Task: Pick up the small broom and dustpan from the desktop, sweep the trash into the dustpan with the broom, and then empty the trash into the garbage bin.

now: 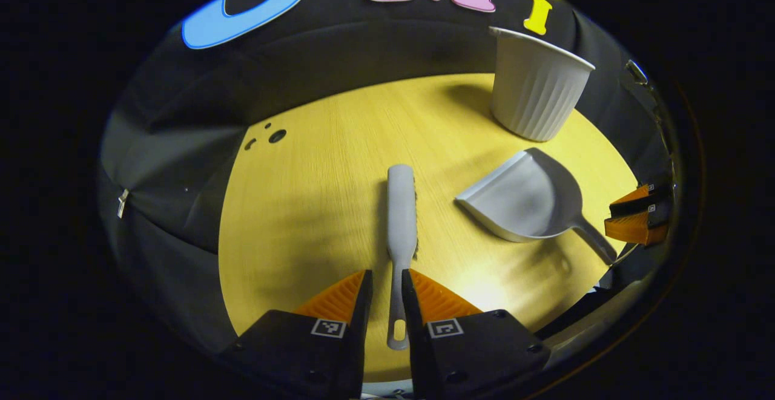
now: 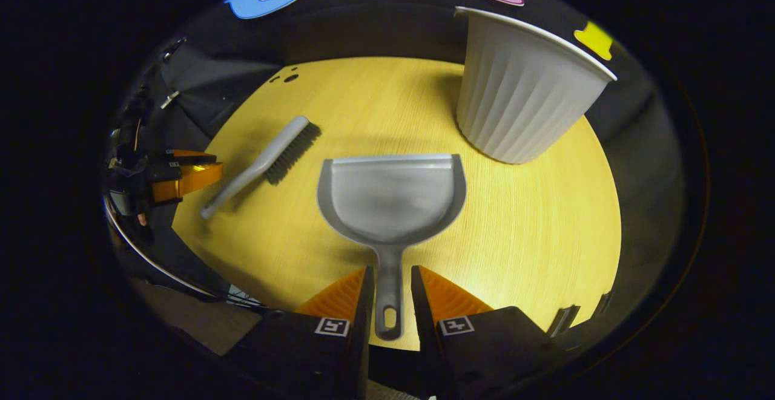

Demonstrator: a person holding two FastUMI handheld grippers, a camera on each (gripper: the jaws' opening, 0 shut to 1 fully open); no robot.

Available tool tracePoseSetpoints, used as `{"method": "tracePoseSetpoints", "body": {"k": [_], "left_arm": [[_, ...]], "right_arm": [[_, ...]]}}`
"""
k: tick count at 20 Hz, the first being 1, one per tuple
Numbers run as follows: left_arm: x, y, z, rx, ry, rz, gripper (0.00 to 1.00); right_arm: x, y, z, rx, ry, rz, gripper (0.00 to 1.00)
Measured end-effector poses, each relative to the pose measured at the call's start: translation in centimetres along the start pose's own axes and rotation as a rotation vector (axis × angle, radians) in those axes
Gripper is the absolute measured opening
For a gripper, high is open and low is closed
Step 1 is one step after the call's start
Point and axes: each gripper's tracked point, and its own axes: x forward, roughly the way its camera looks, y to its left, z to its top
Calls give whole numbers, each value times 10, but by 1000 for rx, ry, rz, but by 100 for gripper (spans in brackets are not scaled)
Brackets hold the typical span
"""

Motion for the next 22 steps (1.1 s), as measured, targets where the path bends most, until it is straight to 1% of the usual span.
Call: {"method": "tracePoseSetpoints", "body": {"k": [2, 5, 8, 9, 10, 11, 14, 16, 17, 18, 20, 21, 22], "left_arm": [[-17, -3, 22, -13, -79, -16, 33], [-40, -5, 61, -7, -206, -24, 36], [-64, -10, 101, -16, -345, -34, 34], [-73, -10, 114, -18, -389, -35, 34], [-82, -11, 124, -18, -429, -35, 34], [-90, -12, 134, -19, -462, -36, 35], [-118, -18, 160, -44, -561, -57, 34], [-136, -16, 173, -53, -627, -52, 34], [-147, -15, 180, -53, -661, -52, 34], [-156, -16, 184, -53, -696, -57, 34], [-172, -17, 192, -57, -740, -71, 36], [-179, -16, 194, -62, -757, -79, 35], [-188, -17, 198, -68, -773, -86, 35]], "right_arm": [[-16, 0, 18, -9, -80, -11, 39], [-40, 0, 59, -15, -242, -30, 39], [-64, 6, 94, -16, -368, -23, 39], [-72, 7, 105, -22, -402, -24, 47], [-81, 6, 114, -31, -428, -29, 31], [-89, 4, 125, -37, -462, -41, 39], [-115, 12, 153, -51, -561, -42, 38], [-130, 17, 166, -52, -621, -46, 38], [-136, 20, 171, -52, -649, -48, 30], [-143, 22, 174, -53, -673, -54, 38], [-149, 26, 177, -65, -695, -68, 38], [-150, 25, 178, -74, -703, -74, 39], [-154, 27, 181, -78, -718, -79, 39]]}}
